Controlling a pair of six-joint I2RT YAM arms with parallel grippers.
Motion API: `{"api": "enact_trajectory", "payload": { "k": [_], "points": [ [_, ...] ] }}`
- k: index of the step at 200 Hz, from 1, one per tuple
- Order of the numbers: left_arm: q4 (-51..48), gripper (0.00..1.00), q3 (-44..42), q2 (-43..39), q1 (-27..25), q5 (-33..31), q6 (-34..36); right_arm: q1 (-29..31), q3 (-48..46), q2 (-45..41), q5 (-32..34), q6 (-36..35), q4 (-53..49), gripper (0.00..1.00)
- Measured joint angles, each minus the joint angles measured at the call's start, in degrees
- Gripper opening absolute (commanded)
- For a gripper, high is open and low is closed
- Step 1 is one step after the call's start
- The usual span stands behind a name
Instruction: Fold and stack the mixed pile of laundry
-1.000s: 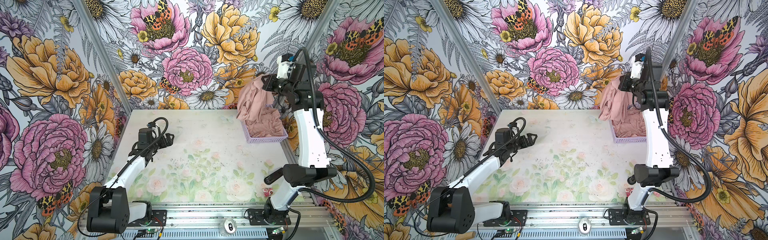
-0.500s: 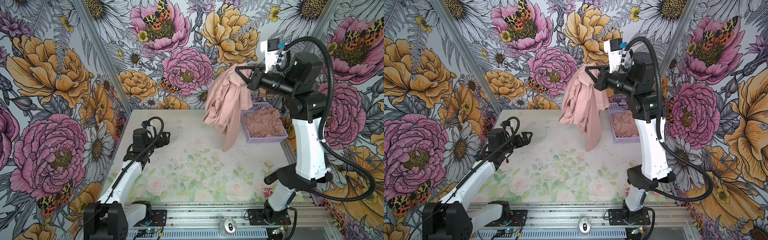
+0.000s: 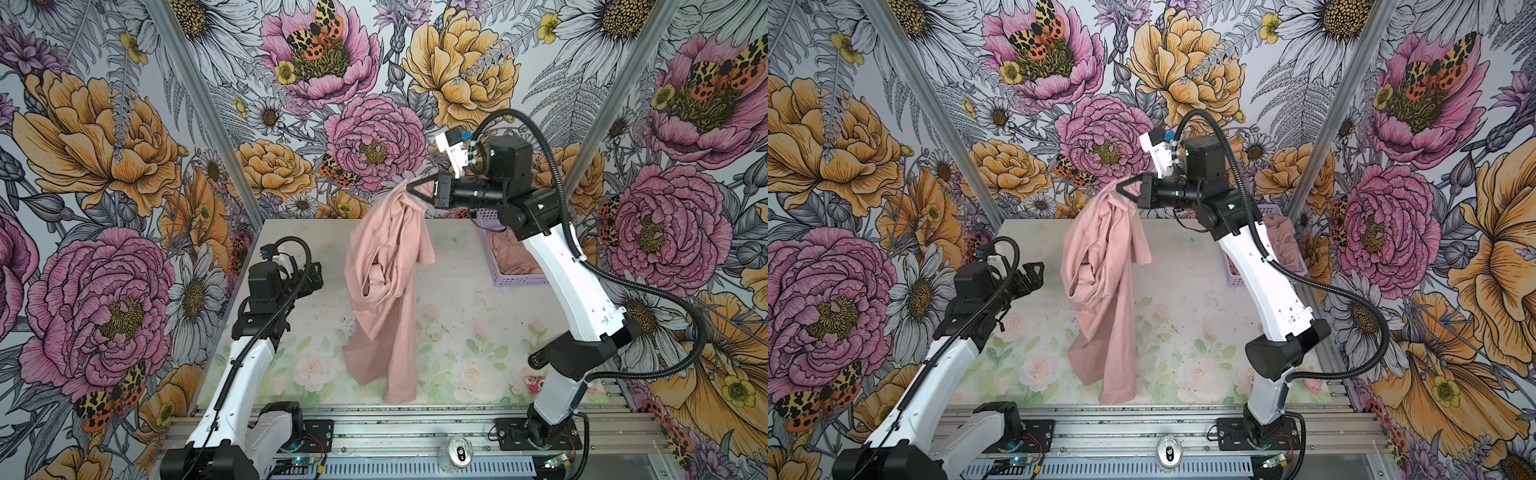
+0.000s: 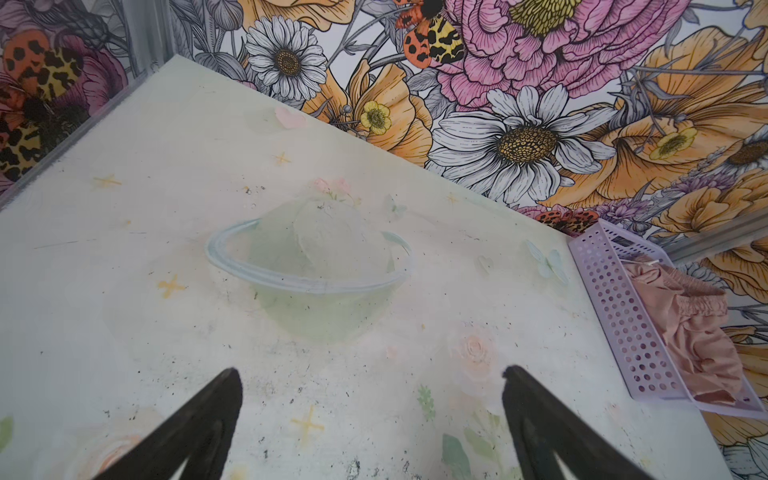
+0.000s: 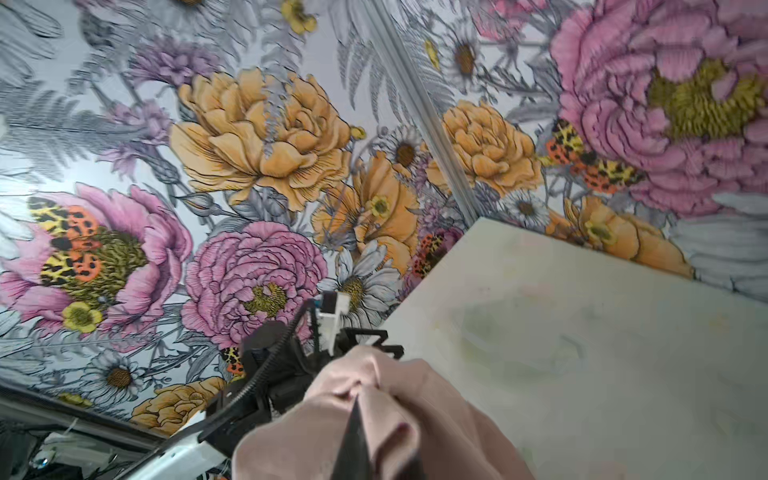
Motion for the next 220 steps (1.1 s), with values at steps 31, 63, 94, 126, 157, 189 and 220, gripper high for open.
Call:
{"api": "enact_trajectory", "payload": {
  "k": [31, 63, 94, 126, 157, 189, 220],
  "points": [
    [-0.76, 0.99, 0.00, 0.13, -0.35, -0.02, -0.07, -3.76, -24.59, -3.96, 7.34, -1.05, -0.24, 0.53],
    [-0.70, 0.99, 0.00, 2.89, -5.51, -0.59, -0.70, -10.29, -41.40, -8.79, 20.96, -1.84, -2.21, 0.72],
    [-0.52, 0.97, 0.85, 10.62, -17.40, -0.44, -1.27, -9.79, -43.34, -14.25, 27.71, -2.19, -2.51, 0.77],
    [0.04, 0.88, 5.66, 22.49, -28.85, -0.11, -0.92, -9.22, -43.32, -15.76, 29.70, -2.21, -1.22, 0.77],
    [-0.26, 0.77, 12.33, 32.89, -33.66, -0.42, 0.04, -9.22, -43.34, -14.73, 30.36, -2.21, -0.98, 0.77],
    [-2.56, 0.63, 17.68, 40.26, -33.90, -1.29, 0.52, -9.25, -43.52, -14.75, 30.40, -2.21, -0.37, 0.77],
    [-4.24, 0.49, 21.68, 45.92, -33.90, -1.75, 1.05, -9.22, -44.59, -14.75, 30.38, -2.19, 0.04, 0.77]
  ]
}}
